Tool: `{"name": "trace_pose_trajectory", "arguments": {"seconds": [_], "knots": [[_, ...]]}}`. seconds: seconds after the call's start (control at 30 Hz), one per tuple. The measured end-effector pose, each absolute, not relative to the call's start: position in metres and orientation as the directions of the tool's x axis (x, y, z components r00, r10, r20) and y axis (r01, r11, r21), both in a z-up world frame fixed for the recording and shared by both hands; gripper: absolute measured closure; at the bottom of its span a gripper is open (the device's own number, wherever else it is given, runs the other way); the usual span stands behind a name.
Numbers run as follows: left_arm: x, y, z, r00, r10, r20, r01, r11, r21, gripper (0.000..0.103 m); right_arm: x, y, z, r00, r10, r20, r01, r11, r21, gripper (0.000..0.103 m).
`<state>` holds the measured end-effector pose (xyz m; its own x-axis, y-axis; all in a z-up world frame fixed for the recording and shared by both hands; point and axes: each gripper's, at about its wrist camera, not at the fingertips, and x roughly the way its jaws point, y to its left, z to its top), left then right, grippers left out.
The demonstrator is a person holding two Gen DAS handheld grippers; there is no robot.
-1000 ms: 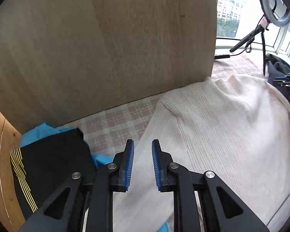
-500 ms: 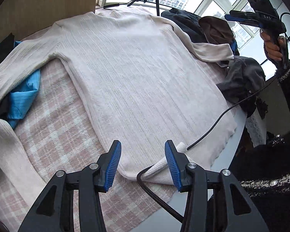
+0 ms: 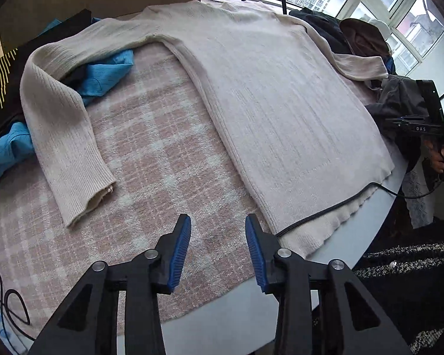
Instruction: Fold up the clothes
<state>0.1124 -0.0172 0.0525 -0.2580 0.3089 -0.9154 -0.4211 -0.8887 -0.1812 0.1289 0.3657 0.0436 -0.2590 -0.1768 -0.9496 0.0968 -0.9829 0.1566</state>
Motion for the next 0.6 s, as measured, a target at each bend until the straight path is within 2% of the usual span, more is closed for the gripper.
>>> {"name": "trace_pose_trajectory", "arguments": {"seconds": [0.03, 0.07, 0.33, 0.5, 0.6], "knots": [[0.114, -0.015, 0.048, -0.258, 0.309, -0.915, -0.42, -0.889, -0.181, 0.089, 0.129, 0.362, 0.036, -0.26, -0.163, -0.952, 0.109, -0.984, 0.138, 0.095], [0.115, -0.015, 0.043, -0.25, 0.317, -0.915, -0.42, -0.887, -0.193, 0.091, 0.13, 0.359, 0.032, -0.282, -0.148, -0.948, 0.127, -0.985, 0.116, 0.097], [0.135, -0.012, 0.041, -0.263, 0.326, -0.908, -0.413, -0.889, -0.199, 0.093, 0.141, 0.34, 0.019, -0.337, -0.105, -0.936, 0.229, -0.973, 0.027, 0.097], [0.141, -0.009, 0.043, -0.231, 0.318, -0.92, -0.425, -0.883, -0.199, 0.093, 0.136, 0.356, 0.006, -0.302, -0.149, -0.942, 0.195, -0.976, 0.092, 0.097], [0.152, -0.013, 0.044, -0.21, 0.326, -0.922, -0.421, -0.881, -0.216, 0.093, 0.139, 0.357, 0.0, -0.274, -0.111, -0.955, 0.242, -0.969, 0.043, 0.097]]}}
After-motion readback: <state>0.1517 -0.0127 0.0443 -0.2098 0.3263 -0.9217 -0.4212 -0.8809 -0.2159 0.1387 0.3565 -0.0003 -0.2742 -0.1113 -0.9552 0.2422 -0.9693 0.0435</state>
